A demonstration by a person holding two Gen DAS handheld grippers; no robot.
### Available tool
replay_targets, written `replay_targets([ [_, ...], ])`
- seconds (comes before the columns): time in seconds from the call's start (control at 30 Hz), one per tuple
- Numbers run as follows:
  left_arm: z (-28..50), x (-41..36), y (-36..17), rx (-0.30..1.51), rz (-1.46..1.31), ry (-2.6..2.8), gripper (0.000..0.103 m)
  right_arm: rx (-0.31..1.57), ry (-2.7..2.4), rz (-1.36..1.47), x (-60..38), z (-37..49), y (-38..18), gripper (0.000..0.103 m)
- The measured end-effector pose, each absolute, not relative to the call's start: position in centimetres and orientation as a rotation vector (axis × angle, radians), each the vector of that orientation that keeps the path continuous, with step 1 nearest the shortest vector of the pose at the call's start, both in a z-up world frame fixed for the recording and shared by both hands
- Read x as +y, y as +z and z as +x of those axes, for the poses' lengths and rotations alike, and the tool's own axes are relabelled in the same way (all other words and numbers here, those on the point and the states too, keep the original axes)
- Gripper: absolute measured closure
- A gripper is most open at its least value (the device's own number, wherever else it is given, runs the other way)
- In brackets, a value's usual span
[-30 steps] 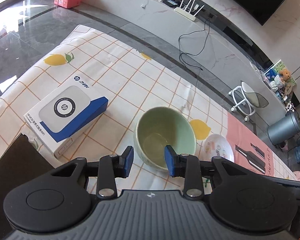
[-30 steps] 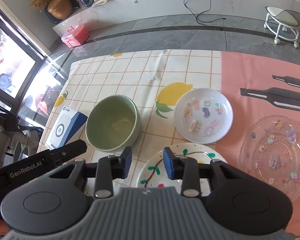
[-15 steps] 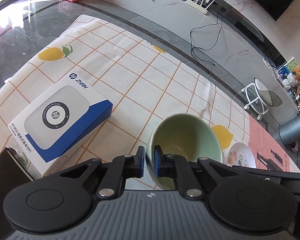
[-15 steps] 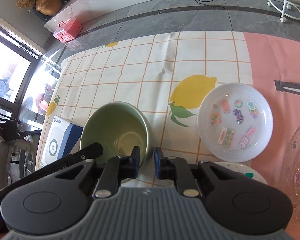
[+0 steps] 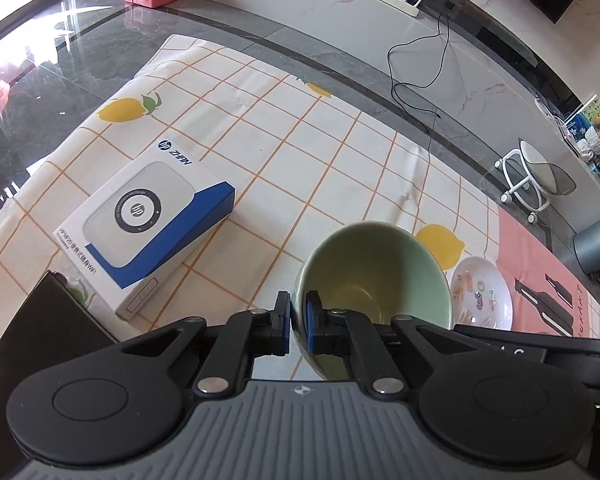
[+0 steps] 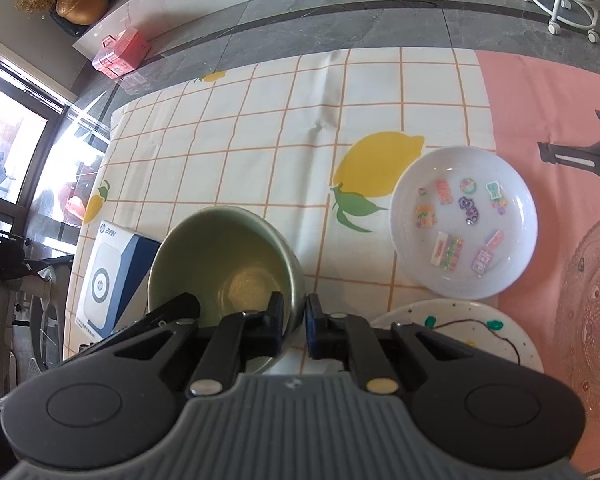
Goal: Organize plates and bowls
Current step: 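Lift the green bowl and lower it into the stacked steel bowls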
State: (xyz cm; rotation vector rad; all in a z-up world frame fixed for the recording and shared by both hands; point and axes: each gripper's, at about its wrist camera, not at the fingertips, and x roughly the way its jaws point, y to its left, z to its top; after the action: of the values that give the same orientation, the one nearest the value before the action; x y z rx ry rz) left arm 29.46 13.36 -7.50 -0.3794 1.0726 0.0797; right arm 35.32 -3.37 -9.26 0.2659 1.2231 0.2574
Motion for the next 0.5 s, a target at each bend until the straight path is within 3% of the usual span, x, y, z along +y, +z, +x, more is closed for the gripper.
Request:
replay_targets([
  [0.5,16.2,9.5,2.0,1.084,-0.378,-0.013,0.094,1.200,0.326,0.259,-8.6,21.4,0.0,0.095],
])
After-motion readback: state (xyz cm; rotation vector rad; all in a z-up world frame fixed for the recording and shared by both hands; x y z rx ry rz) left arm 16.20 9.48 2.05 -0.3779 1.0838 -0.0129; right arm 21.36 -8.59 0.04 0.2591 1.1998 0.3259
